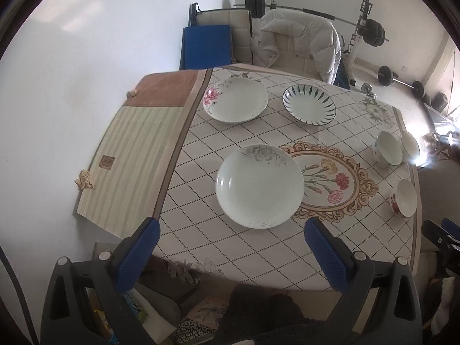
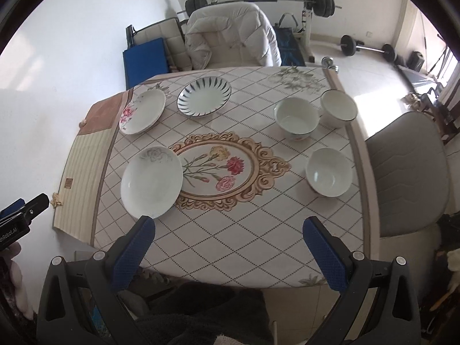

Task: Organize plates and bowls
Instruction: 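Grasp the rim of the grey-flower plate with both grippers side by side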

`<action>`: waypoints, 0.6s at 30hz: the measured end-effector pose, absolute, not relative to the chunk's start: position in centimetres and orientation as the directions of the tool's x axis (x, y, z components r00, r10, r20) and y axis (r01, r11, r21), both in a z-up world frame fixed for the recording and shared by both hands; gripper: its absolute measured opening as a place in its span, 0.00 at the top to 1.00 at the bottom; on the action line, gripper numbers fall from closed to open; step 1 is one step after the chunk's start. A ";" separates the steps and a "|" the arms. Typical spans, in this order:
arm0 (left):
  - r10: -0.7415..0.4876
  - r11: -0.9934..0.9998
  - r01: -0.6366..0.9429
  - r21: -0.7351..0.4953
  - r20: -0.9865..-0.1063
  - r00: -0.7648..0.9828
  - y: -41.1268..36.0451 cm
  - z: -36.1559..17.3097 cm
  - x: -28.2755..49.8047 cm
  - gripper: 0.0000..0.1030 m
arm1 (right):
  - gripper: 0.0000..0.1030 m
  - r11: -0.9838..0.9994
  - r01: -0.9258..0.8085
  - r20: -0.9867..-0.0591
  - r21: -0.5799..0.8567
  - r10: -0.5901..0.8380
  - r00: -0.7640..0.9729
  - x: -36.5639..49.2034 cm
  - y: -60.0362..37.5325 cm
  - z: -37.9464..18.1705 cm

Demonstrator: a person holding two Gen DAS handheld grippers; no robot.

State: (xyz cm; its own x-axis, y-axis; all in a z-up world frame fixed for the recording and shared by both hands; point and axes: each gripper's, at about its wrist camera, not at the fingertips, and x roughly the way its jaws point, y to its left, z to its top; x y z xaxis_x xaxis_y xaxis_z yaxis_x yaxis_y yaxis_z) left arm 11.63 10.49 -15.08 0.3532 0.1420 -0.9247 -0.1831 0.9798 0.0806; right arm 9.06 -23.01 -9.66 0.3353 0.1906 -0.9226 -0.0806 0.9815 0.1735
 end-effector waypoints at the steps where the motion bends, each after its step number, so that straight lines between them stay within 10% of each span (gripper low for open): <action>1: 0.134 0.979 -0.191 0.073 -0.936 0.327 11.3 -16.3 12.4 0.00 | 0.00 0.979 -0.088 -0.932 0.182 0.201 0.302 10.3 -22.0 -11.5; 9: -0.045 0.975 -0.208 -0.076 -0.988 0.150 17.4 -27.2 20.6 0.04 | 0.00 0.955 -0.100 -0.953 0.279 0.288 0.092 19.2 -14.6 -24.3; 18: -0.151 0.979 -0.142 -0.145 -0.988 -0.031 21.0 -38.2 27.5 0.30 | 0.01 0.951 -0.014 -0.946 0.309 0.306 -0.105 25.8 -8.6 -35.4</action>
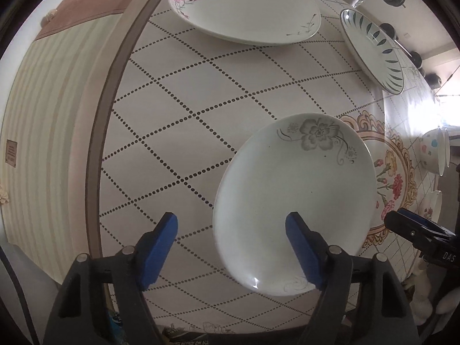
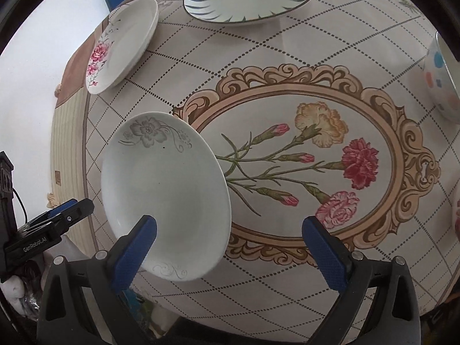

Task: Organize plates and bowls
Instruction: 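Grasp the rim of the grey-flower plate with both grippers side by side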

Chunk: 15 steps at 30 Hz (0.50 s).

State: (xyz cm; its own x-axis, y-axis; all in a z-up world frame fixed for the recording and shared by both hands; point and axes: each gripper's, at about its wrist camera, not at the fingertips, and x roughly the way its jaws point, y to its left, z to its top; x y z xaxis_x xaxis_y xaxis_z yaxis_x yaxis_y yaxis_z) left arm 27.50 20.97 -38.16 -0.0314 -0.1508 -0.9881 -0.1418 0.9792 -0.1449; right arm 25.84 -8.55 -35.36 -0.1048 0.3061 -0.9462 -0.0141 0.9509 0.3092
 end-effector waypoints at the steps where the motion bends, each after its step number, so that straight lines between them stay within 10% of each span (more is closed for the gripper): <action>1: -0.163 0.979 -0.133 -0.156 -0.986 -0.042 21.0 -38.9 27.8 0.33 | 0.03 0.949 -0.004 -0.942 0.314 0.311 -0.123 26.2 -8.0 -36.2; 15: -0.253 0.964 -0.097 -0.246 -0.965 -0.070 21.3 -41.9 28.5 0.73 | 0.57 0.941 0.066 -0.916 0.333 0.339 -0.216 27.8 -4.3 -41.2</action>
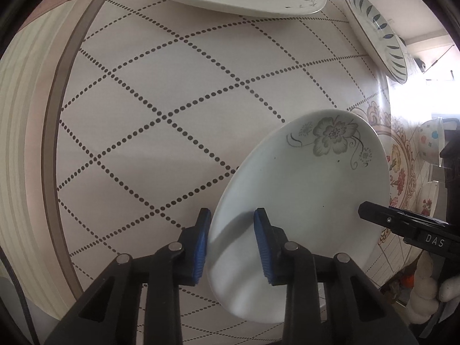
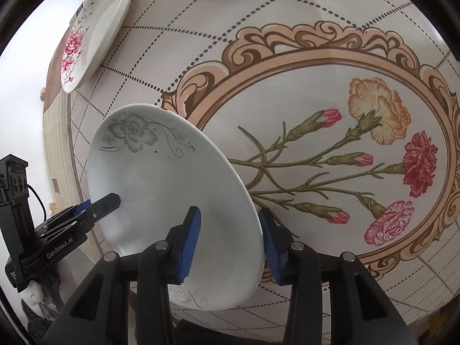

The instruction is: Organize plates and bowls

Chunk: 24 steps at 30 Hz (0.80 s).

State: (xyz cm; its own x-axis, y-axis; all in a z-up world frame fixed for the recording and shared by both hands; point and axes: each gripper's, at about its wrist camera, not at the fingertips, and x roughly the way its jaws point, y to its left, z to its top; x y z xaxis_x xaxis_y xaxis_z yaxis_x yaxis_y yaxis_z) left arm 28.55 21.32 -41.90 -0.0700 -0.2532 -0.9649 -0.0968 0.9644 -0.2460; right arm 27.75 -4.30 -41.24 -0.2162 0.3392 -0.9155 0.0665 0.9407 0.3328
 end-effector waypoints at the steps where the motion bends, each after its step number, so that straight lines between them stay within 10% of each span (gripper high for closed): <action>1: -0.253 0.964 -0.101 -0.246 -0.965 -0.065 21.5 -41.8 28.4 0.73 | 0.59 0.941 0.068 -0.917 0.330 0.337 -0.214 27.8 -4.2 -41.2; 5: -0.229 0.969 -0.105 -0.223 -0.972 -0.045 21.2 -41.5 28.2 0.74 | 0.75 0.952 0.048 -0.932 0.301 0.304 -0.199 27.5 -4.6 -41.1; 24: -0.217 0.976 0.031 -0.217 -0.976 -0.019 12.7 -35.5 34.6 0.78 | 0.77 0.950 0.114 -0.942 0.291 0.305 -0.142 31.1 -15.0 -37.7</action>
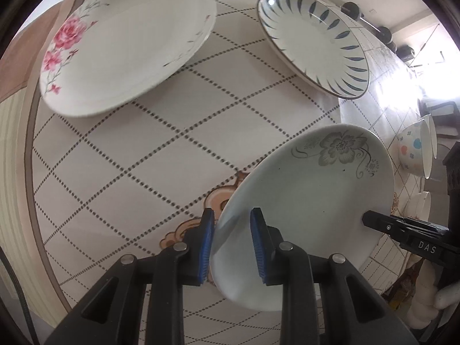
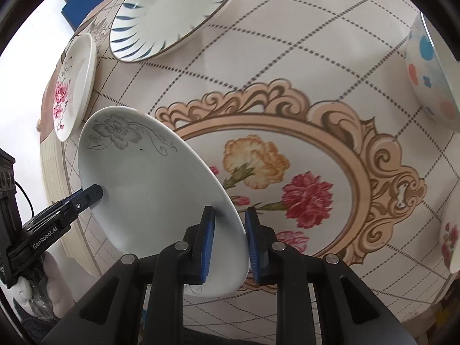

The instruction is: Organize plates and bowls

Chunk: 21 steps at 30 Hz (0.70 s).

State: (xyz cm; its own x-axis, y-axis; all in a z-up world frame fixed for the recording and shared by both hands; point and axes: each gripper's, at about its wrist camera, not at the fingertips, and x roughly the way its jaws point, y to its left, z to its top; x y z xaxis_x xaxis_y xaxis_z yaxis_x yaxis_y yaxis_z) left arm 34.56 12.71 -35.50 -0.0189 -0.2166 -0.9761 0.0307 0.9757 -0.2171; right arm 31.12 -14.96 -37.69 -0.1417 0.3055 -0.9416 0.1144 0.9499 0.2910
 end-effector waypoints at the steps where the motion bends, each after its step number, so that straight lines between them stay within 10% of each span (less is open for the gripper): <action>1: -0.214 0.976 0.043 -0.215 -0.977 -0.023 11.9 -35.6 35.0 0.78 | 0.77 0.951 0.124 -0.945 0.282 0.298 -0.136 31.6 -16.1 -37.8; 21: -0.191 0.980 0.059 -0.192 -0.981 -0.027 8.0 -36.7 39.2 0.78 | 0.77 0.951 0.194 -0.950 0.240 0.271 -0.154 36.9 -22.7 -39.9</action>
